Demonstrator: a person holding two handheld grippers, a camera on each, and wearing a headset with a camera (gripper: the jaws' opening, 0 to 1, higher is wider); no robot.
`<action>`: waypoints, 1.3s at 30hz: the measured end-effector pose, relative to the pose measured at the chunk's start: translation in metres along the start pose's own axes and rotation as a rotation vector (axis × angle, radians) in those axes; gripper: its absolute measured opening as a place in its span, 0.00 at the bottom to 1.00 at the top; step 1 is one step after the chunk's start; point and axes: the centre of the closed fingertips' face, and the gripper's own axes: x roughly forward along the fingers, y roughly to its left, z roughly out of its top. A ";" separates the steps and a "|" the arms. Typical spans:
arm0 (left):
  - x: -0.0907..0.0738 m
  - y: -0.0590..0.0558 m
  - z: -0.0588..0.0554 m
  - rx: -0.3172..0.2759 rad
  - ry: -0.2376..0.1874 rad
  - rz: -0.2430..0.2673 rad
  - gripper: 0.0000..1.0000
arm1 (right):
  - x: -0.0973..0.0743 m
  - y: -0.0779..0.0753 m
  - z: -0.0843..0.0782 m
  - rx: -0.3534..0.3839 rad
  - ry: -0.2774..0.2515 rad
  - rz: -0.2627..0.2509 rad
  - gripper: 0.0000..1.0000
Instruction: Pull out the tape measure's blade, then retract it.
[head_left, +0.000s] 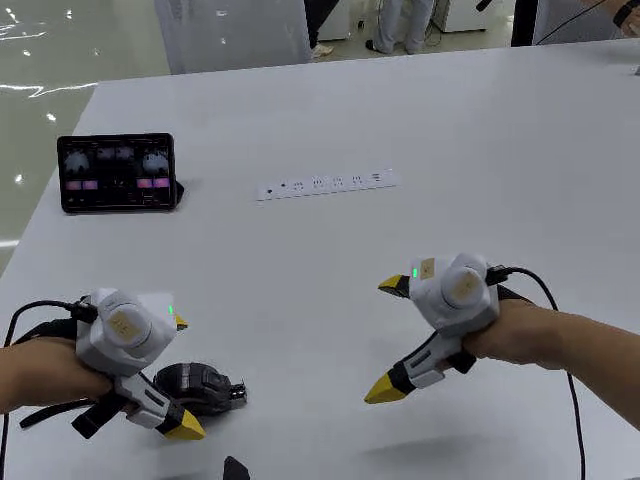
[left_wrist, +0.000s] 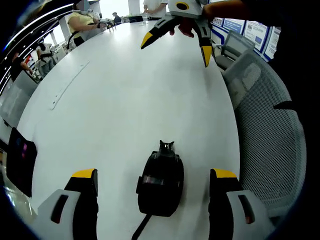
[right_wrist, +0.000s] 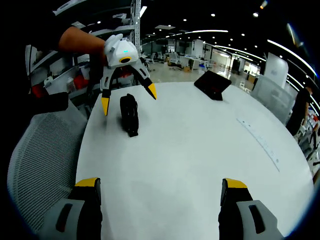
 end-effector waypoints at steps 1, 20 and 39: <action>0.002 0.000 -0.002 0.003 0.012 0.001 0.88 | 0.002 -0.001 0.002 0.009 -0.004 -0.003 0.99; 0.017 -0.009 0.000 0.031 0.021 -0.025 0.51 | 0.046 0.026 0.030 -0.054 -0.001 0.061 0.99; 0.022 -0.022 -0.003 0.104 0.068 -0.026 0.33 | 0.086 0.045 0.056 -0.126 0.003 0.108 0.87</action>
